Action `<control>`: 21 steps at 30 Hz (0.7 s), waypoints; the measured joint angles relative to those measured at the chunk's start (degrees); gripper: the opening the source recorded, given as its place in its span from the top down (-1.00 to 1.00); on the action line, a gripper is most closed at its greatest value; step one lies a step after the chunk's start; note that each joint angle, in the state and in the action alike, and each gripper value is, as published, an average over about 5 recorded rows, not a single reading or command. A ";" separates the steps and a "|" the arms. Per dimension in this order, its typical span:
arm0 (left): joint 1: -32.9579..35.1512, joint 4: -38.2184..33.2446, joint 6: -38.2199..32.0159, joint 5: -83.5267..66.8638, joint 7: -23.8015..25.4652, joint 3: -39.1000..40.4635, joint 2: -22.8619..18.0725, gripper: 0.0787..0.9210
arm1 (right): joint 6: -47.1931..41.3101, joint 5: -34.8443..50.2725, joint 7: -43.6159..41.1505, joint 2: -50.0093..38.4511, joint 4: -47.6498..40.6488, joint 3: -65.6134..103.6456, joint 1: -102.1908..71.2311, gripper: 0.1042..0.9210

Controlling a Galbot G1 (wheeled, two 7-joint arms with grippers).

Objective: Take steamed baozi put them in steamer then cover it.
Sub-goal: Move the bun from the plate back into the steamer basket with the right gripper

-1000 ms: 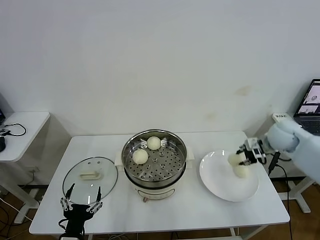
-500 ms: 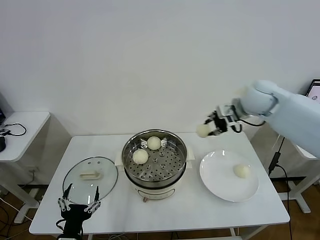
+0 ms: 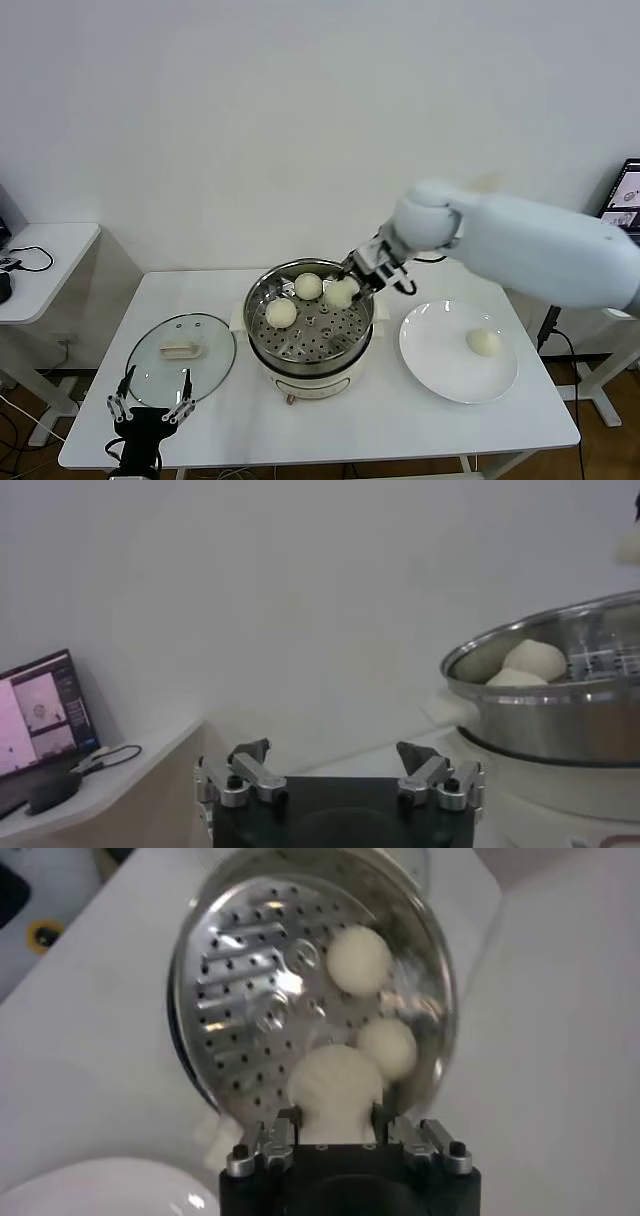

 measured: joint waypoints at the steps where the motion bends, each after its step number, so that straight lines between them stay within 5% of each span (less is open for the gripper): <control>1: -0.05 -0.09 0.00 0.01 0.00 0.00 -0.12 -0.77 | 0.92 -0.73 0.32 0.76 -0.10 -0.47 -0.29 0.11; 21: 0.16 -0.66 -0.15 0.14 -0.26 -0.10 -1.39 -0.77 | 14.08 -14.37 3.07 9.72 -0.60 -4.57 -5.44 0.02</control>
